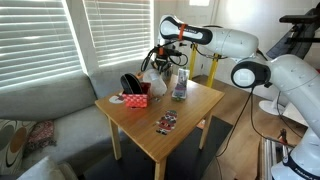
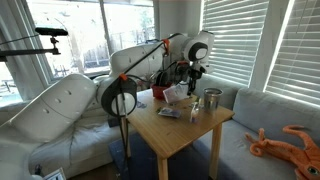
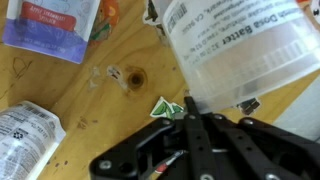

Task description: Position the jar upright

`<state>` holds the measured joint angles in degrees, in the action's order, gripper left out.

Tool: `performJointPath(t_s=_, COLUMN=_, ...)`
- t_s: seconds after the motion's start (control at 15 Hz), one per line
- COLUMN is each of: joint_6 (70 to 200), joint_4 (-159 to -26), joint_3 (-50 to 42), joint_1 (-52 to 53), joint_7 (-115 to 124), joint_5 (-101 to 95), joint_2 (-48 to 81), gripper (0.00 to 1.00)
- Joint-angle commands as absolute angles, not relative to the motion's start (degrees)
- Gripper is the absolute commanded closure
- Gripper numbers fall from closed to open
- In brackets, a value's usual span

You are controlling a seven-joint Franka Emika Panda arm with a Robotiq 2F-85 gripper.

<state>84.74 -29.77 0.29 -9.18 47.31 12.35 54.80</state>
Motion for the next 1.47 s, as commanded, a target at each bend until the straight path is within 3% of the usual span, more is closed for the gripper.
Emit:
performJointPath(t_s=0.0, joint_6=83.7, joint_4=-29.4, joint_3=1.2, joint_1=-9.7, joint_7=46.0, joint_5=13.1, joint_2=53.9, gripper=0.99)
performJointPath(t_s=0.87, joint_6=78.1, joint_4=-31.0, joint_3=-14.3, joint_1=14.5, joint_7=64.5, joint_5=-17.3, joint_2=43.0, gripper=0.99)
performJointPath(t_s=1.33, joint_6=68.3, joint_4=-30.6, joint_3=-16.6, joint_1=23.1, joint_7=88.8, joint_5=-19.5, joint_2=40.9, gripper=0.99)
performJointPath(t_s=1.4, joint_6=69.2, joint_4=-29.5, joint_3=-16.2, joint_1=21.6, joint_7=82.8, joint_5=-19.7, joint_2=42.7, gripper=0.95)
